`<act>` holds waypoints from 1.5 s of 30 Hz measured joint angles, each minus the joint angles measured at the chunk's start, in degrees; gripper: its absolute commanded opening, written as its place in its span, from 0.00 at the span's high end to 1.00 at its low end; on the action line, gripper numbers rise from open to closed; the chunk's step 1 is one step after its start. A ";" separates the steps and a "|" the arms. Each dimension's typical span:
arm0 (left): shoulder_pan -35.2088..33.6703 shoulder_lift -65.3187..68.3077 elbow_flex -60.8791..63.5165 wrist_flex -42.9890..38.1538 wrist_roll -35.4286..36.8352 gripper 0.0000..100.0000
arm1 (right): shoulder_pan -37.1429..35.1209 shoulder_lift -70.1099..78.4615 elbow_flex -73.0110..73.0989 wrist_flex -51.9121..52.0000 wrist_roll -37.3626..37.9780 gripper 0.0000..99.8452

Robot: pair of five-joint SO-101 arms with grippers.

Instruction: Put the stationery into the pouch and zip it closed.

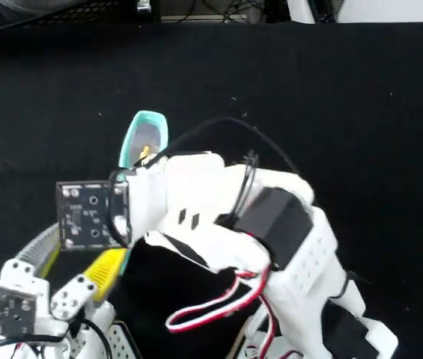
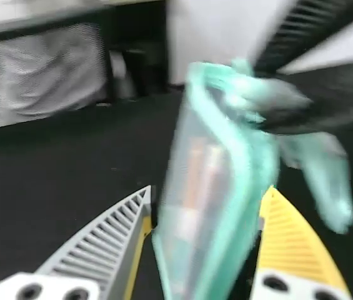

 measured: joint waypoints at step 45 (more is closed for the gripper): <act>6.95 0.00 15.30 -14.51 -6.95 0.97 | 6.77 -12.04 19.87 -5.63 -11.60 0.85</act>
